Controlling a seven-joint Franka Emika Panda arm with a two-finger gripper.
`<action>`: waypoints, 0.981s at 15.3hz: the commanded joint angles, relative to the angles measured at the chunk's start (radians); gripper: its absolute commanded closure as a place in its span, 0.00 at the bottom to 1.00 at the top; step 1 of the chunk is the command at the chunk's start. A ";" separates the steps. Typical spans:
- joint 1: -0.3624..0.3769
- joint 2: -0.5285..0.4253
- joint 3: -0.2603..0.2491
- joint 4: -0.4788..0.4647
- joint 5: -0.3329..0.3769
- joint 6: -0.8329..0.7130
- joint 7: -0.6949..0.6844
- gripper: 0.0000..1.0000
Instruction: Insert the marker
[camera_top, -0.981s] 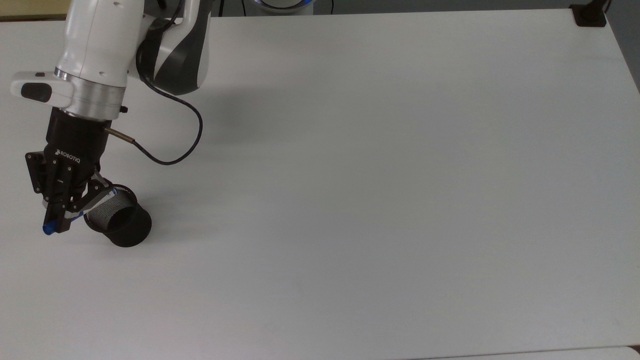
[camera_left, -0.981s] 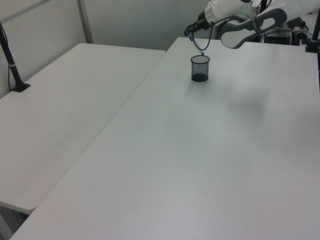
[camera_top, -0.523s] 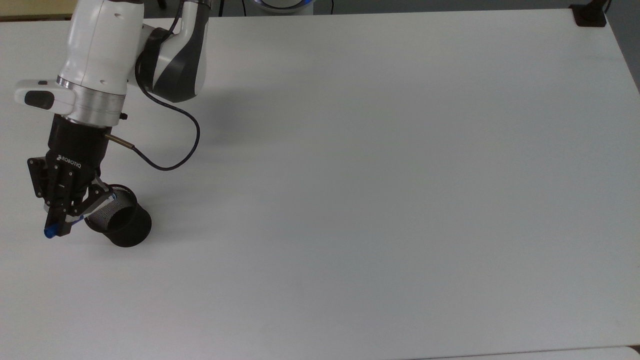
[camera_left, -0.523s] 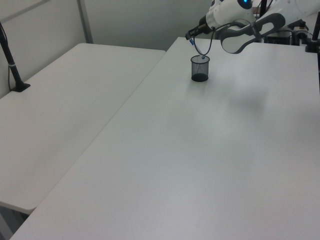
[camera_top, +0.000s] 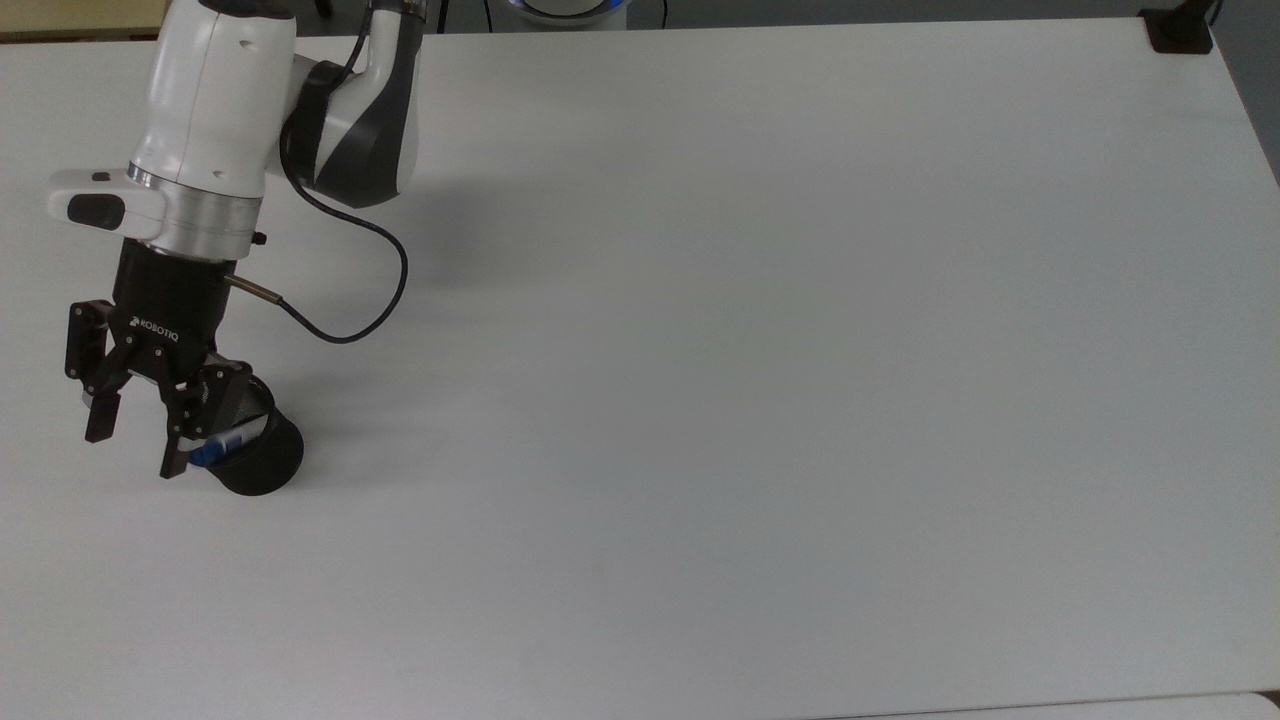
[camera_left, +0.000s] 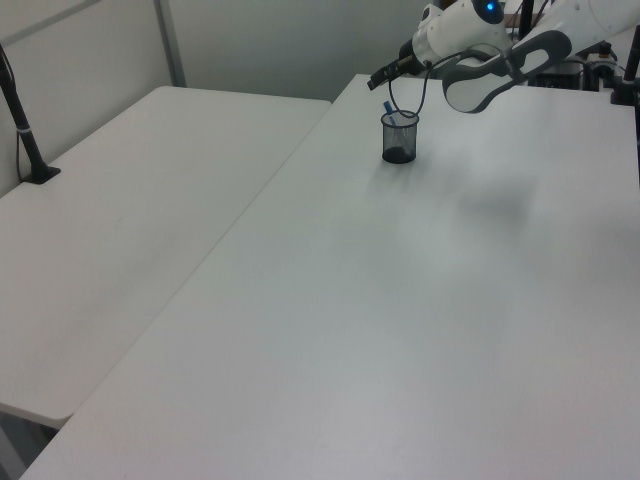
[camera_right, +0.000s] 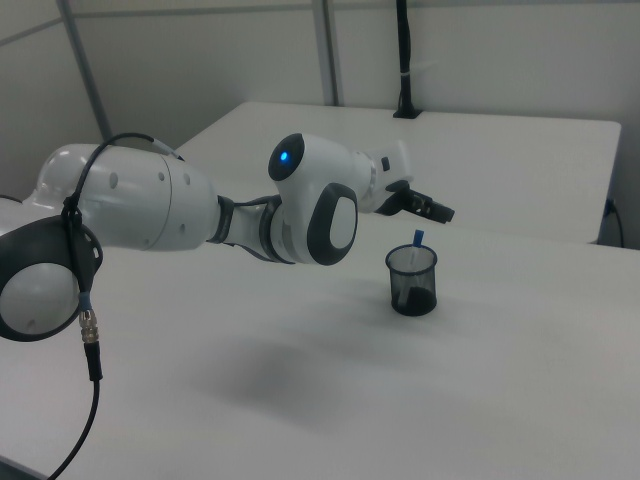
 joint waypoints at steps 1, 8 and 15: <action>0.022 -0.031 0.020 -0.023 -0.014 -0.012 0.030 0.00; 0.145 -0.110 0.092 0.018 -0.011 -0.408 0.028 0.00; 0.228 -0.299 0.175 0.014 0.008 -0.915 0.024 0.00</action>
